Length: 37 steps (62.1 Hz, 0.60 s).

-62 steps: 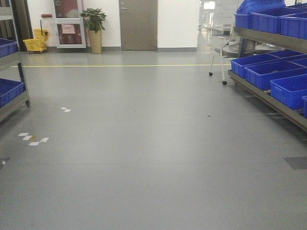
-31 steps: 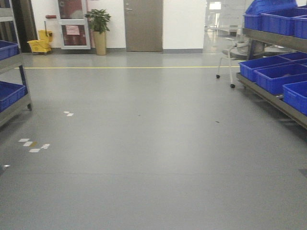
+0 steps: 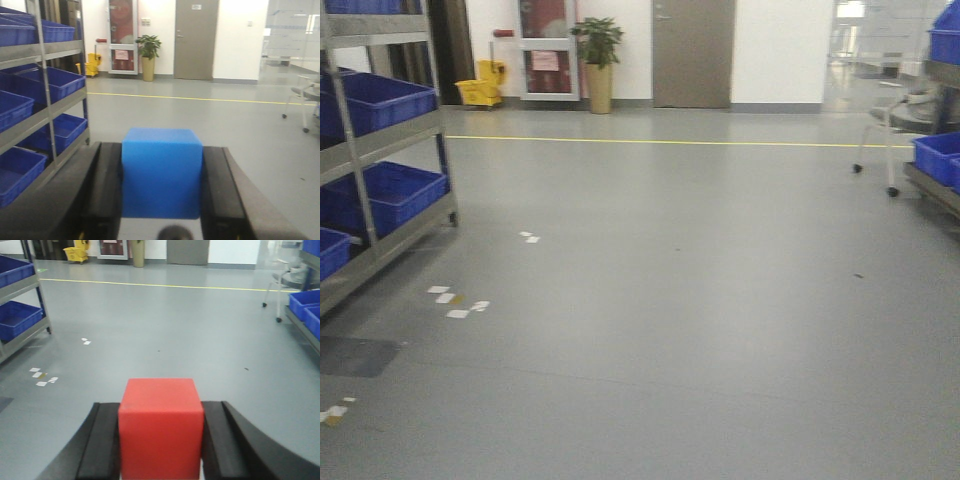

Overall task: Sort and place red and blue blocks on shelf
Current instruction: 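Turn the base toward the shelf of blue bins and approach it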

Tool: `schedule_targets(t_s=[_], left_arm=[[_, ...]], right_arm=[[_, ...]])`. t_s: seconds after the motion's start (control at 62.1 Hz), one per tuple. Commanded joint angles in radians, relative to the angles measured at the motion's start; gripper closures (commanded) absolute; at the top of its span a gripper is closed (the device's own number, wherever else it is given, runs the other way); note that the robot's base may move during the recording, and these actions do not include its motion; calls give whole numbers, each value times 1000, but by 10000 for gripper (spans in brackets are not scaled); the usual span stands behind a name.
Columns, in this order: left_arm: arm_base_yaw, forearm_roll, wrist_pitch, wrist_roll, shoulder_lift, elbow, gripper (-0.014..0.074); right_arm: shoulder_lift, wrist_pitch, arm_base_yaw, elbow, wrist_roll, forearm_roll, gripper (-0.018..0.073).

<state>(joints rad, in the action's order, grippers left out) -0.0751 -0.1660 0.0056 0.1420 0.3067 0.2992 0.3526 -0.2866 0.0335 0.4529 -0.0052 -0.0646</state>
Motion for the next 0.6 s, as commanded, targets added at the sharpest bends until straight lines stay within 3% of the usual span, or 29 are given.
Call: schedule_targets(t_s=[0.0,0.58], left_arm=[[1,-7,-89,2,8,30,471],[1,-7,-89,2,8,30,471]], right_arm=[[3,89,-4,28,-11,-3,475],[3,89,-4,28,-11,-3,475]])
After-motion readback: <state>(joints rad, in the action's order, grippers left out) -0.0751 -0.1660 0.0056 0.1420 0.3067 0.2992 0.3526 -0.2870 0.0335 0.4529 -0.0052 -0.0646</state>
